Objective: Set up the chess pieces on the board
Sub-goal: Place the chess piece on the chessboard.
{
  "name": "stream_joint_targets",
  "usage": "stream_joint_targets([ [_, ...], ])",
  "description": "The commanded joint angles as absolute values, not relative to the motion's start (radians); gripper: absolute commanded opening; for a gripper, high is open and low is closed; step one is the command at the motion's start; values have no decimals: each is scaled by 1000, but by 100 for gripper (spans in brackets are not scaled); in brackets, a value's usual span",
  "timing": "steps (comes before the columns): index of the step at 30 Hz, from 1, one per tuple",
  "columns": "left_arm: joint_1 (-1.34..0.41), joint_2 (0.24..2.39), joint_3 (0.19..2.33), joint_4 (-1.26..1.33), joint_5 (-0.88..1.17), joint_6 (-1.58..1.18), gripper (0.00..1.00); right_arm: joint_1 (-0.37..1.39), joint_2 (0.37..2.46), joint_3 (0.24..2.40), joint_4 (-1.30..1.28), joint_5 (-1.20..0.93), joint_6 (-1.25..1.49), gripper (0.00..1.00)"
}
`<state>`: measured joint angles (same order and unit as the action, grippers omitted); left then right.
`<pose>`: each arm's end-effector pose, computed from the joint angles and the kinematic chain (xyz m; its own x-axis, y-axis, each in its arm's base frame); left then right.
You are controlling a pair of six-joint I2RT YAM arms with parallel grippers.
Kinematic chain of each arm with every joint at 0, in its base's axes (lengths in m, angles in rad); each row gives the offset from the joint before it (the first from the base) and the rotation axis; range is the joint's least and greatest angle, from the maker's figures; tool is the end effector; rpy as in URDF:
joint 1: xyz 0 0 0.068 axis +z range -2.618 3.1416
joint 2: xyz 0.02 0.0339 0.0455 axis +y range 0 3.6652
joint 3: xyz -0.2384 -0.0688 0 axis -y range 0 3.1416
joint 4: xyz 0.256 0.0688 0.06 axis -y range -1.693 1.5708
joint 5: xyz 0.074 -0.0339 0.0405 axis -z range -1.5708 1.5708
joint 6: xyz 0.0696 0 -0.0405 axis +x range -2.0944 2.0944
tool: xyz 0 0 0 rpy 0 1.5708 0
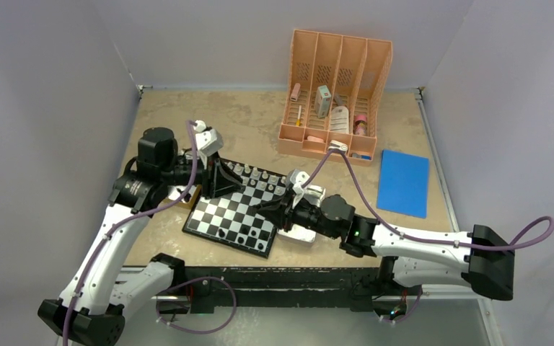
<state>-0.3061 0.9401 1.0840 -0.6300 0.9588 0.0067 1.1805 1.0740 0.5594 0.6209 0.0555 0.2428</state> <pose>0.1973 -0.1221 0.3489 -0.4397 0.1430 -0.8867 0.8661 0.3288 -0.3765 0.1183 0.2773 0.2645 -0.1778 0.1988 -0.9638 -0.8856 0.3947 0.2448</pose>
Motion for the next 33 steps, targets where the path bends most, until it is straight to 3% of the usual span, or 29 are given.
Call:
stream_joint_targets([
  [1, -310, 876, 1031, -517, 1162, 162, 26, 1139, 1110, 658, 571, 2, 336, 1],
  [7, -310, 857, 968, -418, 1247, 214, 28, 1125, 1156, 716, 537, -73, 389, 0],
  [33, -310, 896, 935, -555, 1255, 389, 25, 1114, 1141, 730, 601, -48, 457, 0],
])
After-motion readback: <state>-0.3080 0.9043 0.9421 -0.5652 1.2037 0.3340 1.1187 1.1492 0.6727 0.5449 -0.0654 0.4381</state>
